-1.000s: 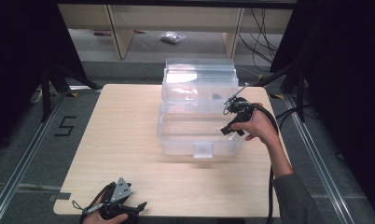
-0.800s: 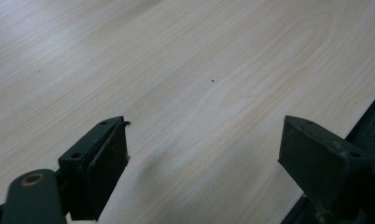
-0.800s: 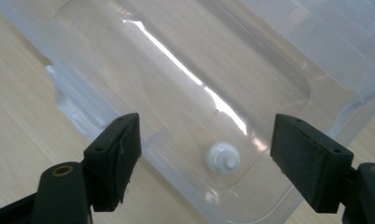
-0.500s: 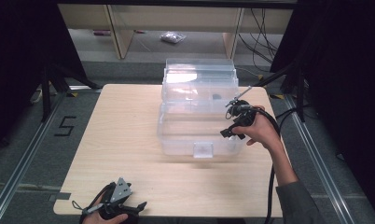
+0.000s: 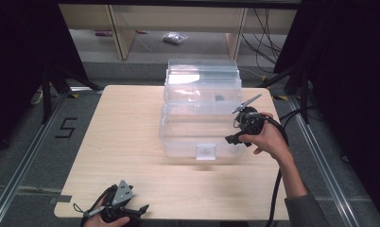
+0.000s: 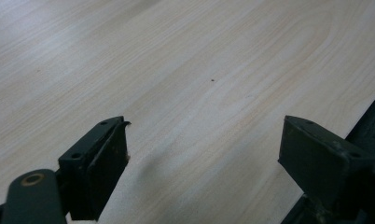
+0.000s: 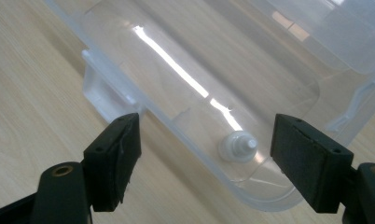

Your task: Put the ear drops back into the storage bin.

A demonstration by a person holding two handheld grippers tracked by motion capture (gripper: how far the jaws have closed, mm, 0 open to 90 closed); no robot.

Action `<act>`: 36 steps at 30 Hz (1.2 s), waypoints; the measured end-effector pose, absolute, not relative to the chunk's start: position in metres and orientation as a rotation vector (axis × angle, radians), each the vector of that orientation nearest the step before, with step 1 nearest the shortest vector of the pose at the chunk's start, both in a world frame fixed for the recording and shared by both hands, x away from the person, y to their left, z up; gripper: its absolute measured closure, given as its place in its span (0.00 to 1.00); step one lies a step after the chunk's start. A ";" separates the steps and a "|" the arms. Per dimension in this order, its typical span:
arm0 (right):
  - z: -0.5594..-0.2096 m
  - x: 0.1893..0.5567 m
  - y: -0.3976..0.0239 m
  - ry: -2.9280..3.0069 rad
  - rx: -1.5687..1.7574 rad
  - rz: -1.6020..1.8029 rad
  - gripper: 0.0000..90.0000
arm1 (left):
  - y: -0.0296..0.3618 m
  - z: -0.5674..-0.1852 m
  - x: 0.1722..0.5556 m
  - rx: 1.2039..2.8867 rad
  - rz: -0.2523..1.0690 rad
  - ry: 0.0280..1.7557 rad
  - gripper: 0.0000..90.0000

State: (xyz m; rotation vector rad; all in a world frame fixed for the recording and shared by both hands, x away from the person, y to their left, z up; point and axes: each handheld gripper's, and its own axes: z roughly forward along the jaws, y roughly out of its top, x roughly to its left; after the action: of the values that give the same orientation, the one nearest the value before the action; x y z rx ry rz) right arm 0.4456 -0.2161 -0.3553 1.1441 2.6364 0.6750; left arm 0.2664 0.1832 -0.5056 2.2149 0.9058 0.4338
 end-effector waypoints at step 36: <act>-0.377 0.386 -0.215 2.579 1.014 0.876 0.25 | 0.183 -0.506 0.266 2.218 0.434 0.906 0.17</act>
State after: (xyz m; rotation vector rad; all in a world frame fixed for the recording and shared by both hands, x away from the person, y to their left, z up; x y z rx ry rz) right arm 0.3862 -0.2150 -0.3769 1.0137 2.5793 0.8762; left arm 0.2660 0.1829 -0.5057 2.2176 0.9058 0.4342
